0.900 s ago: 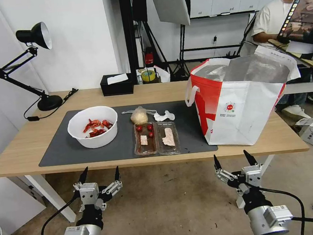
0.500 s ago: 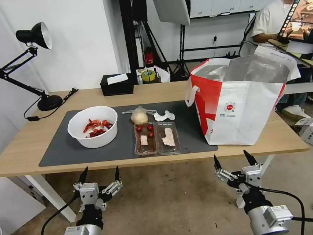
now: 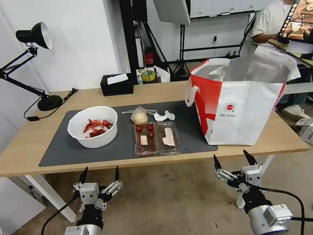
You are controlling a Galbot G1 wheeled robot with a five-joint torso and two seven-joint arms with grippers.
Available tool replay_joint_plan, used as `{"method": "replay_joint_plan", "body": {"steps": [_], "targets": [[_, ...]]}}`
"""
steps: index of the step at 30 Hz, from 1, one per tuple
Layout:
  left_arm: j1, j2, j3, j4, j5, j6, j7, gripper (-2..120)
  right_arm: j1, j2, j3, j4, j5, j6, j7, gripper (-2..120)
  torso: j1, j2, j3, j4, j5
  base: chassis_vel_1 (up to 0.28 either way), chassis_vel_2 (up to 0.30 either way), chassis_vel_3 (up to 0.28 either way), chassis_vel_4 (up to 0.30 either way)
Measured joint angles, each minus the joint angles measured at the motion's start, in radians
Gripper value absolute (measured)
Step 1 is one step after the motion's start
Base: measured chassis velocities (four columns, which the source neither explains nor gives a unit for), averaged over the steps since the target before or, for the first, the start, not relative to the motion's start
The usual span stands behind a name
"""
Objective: Pick up the trash from the table and place it into the takeout bag.
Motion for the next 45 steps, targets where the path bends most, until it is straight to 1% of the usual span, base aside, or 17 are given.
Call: {"method": "replay_joint_plan", "body": {"steps": [3,4,7,8,11,12,15,16,19,20,23,24,26,27,30,41,45], "targets": [[-0.033,0.031,-0.013,-0.015,-0.105,0.107,-0.058,100,0.048,-0.063,0.011,0.011,0.073,-0.104,0.014,100,0.0,0.0,0.0,0.0,0.0,0.0,0.0,0.0,0.0],[-0.033,0.031,-0.013,-0.015,-0.105,0.107,-0.058,100,0.048,-0.063,0.011,0.011,0.073,-0.104,0.014,100,0.0,0.0,0.0,0.0,0.0,0.0,0.0,0.0,0.0],[-0.064,0.06,-0.026,-0.03,-0.205,0.207,-0.112,100,0.097,-0.126,0.021,0.022,0.146,-0.208,0.029,100,0.0,0.0,0.0,0.0,-0.0001,0.0,0.0,0.0,0.0],[-0.064,0.06,-0.026,-0.03,-0.205,0.207,-0.112,100,0.097,-0.126,0.021,0.022,0.146,-0.208,0.029,100,0.0,0.0,0.0,0.0,-0.0001,0.0,0.0,0.0,0.0],[-0.079,0.074,-0.032,-0.036,-0.253,0.252,-0.137,100,0.122,-0.157,0.022,0.024,0.191,-0.248,0.035,100,0.0,0.0,0.0,-0.0001,-0.0001,0.0,0.0,0.0,0.0],[-0.079,0.074,-0.032,-0.036,-0.253,0.252,-0.137,100,0.122,-0.157,0.022,0.024,0.191,-0.248,0.035,100,0.0,0.0,0.0,-0.0001,-0.0001,0.0,0.0,0.0,0.0],[-0.113,0.106,-0.047,-0.05,-0.354,0.342,-0.187,100,0.166,-0.2,0.02,0.025,0.29,-0.315,0.046,100,0.0,0.0,0.0,0.0,-0.0001,0.0,0.0,0.0,0.0],[-0.113,0.106,-0.047,-0.05,-0.354,0.342,-0.187,100,0.166,-0.2,0.02,0.025,0.29,-0.315,0.046,100,0.0,0.0,0.0,0.0,-0.0001,0.0,0.0,0.0,0.0],[-0.15,0.142,-0.063,-0.064,-0.469,0.443,-0.244,100,0.219,-0.25,0.018,0.025,0.405,-0.394,0.059,100,0.0,0.0,0.0,0.0,-0.0001,0.0,0.0,0.0,0.0],[-0.15,0.142,-0.063,-0.064,-0.469,0.443,-0.244,100,0.219,-0.25,0.018,0.025,0.405,-0.394,0.059,100,0.0,0.0,0.0,0.0,-0.0001,0.0,0.0,0.0,0.0],[-0.184,0.175,-0.078,-0.077,-0.574,0.523,-0.291,100,0.271,-0.3,0.017,0.026,0.518,-0.471,0.073,100,0.0,0.0,0.0,0.0001,-0.0001,0.0,0.0,0.0,0.0],[-0.184,0.175,-0.078,-0.077,-0.574,0.523,-0.291,100,0.271,-0.3,0.017,0.026,0.518,-0.471,0.073,100,0.0,0.0,0.0,0.0001,-0.0001,0.0,0.0,0.0,0.0],[-0.197,0.186,-0.082,-0.077,-0.611,0.501,-0.291,100,0.289,-0.314,0.014,0.025,0.559,-0.493,0.077,100,0.0,0.0,0.0,-0.0002,-0.0002,0.0,0.0,0.0,0.0],[-0.199,0.189,-0.082,-0.076,-0.619,0.494,-0.288,100,0.307,-0.311,0.0,0.005,0.6,-0.487,0.077,100,0.0,0.0,0.0,-0.0001,0.0,0.0,0.0,0.0,0.0],[-0.199,0.191,-0.083,-0.075,-0.62,0.489,-0.287,100,0.318,-0.307,-0.009,-0.009,0.622,-0.479,0.076,100,0.0,0.0,0.0,0.0002,0.0001,0.0,0.0,0.0,0.0],[-0.195,0.185,-0.081,-0.073,-0.613,0.483,-0.281,100,0.32,-0.301,-0.015,-0.016,0.622,-0.47,0.074,100,0.0,0.0,0.0,-0.0001,-0.0001,0.0,0.0,0.0,0.0],[-0.192,0.184,-0.081,-0.073,-0.61,0.48,-0.28,100,0.322,-0.298,-0.023,-0.019,0.668,-0.466,0.077,100,0.0,0.0,0.0,-0.0001,-0.0001,0.0,0.0,0.0,0.0]]}}
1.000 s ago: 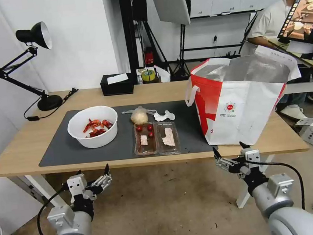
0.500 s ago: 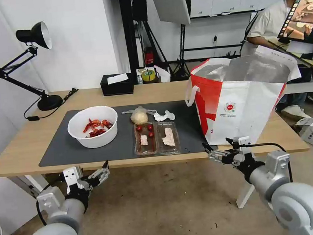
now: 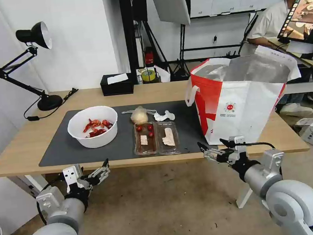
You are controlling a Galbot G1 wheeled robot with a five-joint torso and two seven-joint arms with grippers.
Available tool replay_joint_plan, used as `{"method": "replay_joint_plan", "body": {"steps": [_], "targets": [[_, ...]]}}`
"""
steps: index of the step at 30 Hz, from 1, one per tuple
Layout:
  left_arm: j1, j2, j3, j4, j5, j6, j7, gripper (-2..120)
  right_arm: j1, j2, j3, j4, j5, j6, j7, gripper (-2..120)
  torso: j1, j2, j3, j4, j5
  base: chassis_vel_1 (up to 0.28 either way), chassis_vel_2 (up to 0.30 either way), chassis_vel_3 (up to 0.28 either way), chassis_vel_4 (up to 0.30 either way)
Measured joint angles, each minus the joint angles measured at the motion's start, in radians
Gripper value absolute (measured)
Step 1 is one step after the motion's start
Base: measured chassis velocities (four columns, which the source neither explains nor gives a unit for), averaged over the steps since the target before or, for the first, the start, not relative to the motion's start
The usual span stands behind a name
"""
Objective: Pick up the trash from the table and place it into the takeout bag.
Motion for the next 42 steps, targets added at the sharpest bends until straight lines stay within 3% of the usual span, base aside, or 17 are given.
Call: {"method": "replay_joint_plan", "body": {"steps": [14,17,20,22,23,26,42], "targets": [[0.016,0.004,-0.004,0.0,0.004,0.005,-0.001,100,0.07,0.021,-0.098,-0.041,0.435,0.066,0.077,100,0.0,0.0,0.0,0.0001,0.0,0.0,0.0,0.0,0.0],[0.024,0.005,-0.013,0.0,0.004,0.015,-0.002,100,0.088,0.029,-0.151,-0.039,0.597,0.109,0.155,100,0.0,0.0,0.0,0.0,-0.0001,0.0,0.0,0.0,0.0],[0.026,0.005,-0.015,0.0,0.004,0.016,-0.002,100,0.099,0.036,-0.175,-0.039,0.65,0.134,0.2,100,0.0,0.0,0.0,0.0,-0.0001,0.0,0.0,0.0,0.0],[0.031,0.001,-0.021,0.0,0.005,0.016,-0.003,100,0.119,0.055,-0.224,-0.048,0.705,0.185,0.289,100,0.0,0.0,0.0,0.0,-0.0001,0.0,0.0,0.0,0.0],[0.031,0.001,-0.021,0.0,0.005,0.016,-0.003,100,0.119,0.055,-0.224,-0.048,0.705,0.185,0.289,100,0.0,0.0,0.0,0.0,-0.0001,0.0,0.0,0.0,0.0],[0.035,-0.006,-0.032,0.002,0.009,0.016,-0.005,100,0.147,0.091,-0.305,-0.063,0.752,0.271,0.418,100,0.0,0.0,0.0,0.0001,-0.0001,0.0,0.0,0.0,0.0],[0.068,-0.031,-0.056,-0.015,0.02,0.016,-0.009,100,0.195,0.189,-0.417,-0.1,0.738,0.396,0.564,100,0.0,0.0,0.0,0.0,0.0,0.0,0.0,0.0,0.0]]}}
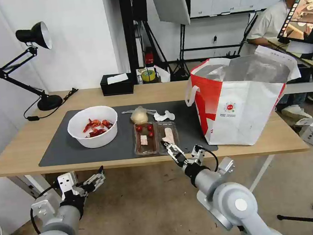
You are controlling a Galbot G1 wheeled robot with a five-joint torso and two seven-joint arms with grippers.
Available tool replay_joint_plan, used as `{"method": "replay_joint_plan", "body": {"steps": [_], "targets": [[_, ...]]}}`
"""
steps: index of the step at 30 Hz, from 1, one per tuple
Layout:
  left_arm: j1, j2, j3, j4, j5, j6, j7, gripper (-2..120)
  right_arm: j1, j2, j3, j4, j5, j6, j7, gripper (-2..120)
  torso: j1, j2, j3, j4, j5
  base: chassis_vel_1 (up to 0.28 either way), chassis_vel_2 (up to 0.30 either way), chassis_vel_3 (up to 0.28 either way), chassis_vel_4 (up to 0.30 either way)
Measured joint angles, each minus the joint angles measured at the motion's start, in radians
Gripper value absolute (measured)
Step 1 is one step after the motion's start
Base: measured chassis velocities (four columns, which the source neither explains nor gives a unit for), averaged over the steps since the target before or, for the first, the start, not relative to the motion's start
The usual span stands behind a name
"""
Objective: Pick up the trash from the table and place it into the takeout bag.
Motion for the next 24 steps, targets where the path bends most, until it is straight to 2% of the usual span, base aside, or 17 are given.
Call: {"method": "replay_joint_plan", "body": {"steps": [6,24], "targets": [[0.016,-0.006,-0.008,-0.004,0.014,-0.001,-0.001,100,0.01,0.051,-0.027,-0.01,-0.012,0.028,0.071,100,0.0,0.0,0.0,0.0,-0.0001,0.0,0.0,0.0,0.0],[0.025,-0.016,-0.009,-0.001,0.024,-0.003,-0.002,100,0.027,0.171,-0.018,-0.076,-0.043,0.056,0.126,100,0.0,0.0,0.0,0.0,0.0,0.0,0.0,0.0,0.0]]}}
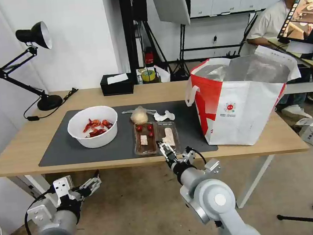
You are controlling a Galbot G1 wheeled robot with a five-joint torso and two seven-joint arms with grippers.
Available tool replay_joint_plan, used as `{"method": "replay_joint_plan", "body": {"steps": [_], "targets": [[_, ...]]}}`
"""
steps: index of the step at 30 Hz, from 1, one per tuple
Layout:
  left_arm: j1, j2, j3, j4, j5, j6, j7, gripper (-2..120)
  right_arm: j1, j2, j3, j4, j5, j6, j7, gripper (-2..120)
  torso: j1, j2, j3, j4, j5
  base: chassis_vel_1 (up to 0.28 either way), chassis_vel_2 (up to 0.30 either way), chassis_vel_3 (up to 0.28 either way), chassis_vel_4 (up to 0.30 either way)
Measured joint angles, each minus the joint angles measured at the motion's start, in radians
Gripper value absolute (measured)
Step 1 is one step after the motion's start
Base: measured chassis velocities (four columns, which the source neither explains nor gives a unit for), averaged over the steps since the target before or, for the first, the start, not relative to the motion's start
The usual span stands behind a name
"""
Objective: Pick up the trash from the table and place it into the takeout bag.
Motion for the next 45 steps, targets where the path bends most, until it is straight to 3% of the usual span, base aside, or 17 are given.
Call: {"method": "replay_joint_plan", "body": {"steps": [14,45], "targets": [[-0.008,-0.007,0.003,0.007,0.004,0.0,-0.001,100,0.047,-0.014,0.009,-0.029,0.02,-0.003,0.064,100,0.0,0.0,0.0,0.0,0.0001,0.0,0.0,0.0,0.0],[-0.016,-0.005,0.0,0.01,0.004,0.0,-0.001,100,0.083,0.016,0.003,-0.075,0.032,-0.005,0.074,100,0.0,0.0,0.0,-0.0002,0.0,0.0,0.0,0.0,0.0]]}}
